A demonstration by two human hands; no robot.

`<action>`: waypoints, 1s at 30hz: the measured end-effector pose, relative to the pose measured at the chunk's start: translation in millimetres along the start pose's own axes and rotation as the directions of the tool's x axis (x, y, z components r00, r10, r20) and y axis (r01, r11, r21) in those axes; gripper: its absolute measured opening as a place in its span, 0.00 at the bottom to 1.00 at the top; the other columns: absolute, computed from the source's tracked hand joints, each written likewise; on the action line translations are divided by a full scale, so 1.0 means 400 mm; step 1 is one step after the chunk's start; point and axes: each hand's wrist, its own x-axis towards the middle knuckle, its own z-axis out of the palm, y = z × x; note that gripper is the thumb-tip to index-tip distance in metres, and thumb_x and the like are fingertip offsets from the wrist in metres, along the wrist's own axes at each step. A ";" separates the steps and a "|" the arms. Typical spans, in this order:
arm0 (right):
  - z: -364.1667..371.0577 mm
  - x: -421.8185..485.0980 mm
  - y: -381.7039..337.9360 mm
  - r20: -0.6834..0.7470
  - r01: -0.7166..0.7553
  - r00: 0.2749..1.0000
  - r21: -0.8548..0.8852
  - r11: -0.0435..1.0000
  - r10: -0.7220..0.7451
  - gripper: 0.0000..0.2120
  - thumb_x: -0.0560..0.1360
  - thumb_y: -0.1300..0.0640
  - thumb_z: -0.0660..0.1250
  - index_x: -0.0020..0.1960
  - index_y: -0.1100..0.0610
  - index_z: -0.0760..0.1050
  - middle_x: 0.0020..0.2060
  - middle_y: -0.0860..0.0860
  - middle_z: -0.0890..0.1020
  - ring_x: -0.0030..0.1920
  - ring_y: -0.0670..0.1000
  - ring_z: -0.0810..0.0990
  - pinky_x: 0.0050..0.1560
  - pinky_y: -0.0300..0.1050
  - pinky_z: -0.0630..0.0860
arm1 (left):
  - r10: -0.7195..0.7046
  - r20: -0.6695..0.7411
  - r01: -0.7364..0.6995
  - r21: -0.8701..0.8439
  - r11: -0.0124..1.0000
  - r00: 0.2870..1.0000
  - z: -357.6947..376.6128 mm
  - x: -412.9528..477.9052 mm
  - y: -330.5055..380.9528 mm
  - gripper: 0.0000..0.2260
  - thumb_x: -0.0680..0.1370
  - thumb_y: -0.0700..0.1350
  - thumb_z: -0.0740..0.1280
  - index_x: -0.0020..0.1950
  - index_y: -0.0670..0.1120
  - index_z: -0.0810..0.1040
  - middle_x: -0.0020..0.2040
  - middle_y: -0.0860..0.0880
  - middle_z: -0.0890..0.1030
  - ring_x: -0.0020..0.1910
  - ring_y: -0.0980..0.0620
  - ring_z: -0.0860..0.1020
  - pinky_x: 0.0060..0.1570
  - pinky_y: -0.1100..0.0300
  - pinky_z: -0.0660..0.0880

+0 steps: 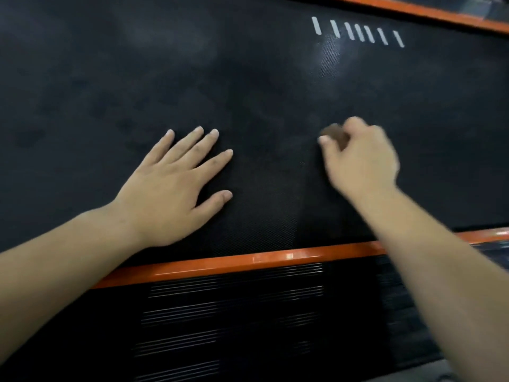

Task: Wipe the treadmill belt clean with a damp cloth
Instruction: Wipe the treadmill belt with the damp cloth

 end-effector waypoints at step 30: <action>0.002 -0.283 -0.231 0.188 0.247 0.952 -0.004 0.969 -0.241 0.15 0.78 0.39 0.62 0.46 0.47 0.61 0.43 0.49 0.70 0.41 0.58 0.74 0.40 0.48 0.65 | 0.149 0.023 -0.149 0.008 0.989 0.989 -0.021 -0.032 -0.088 0.35 0.79 0.69 0.42 0.83 0.55 0.53 0.84 0.49 0.49 0.82 0.51 0.43 0.80 0.49 0.42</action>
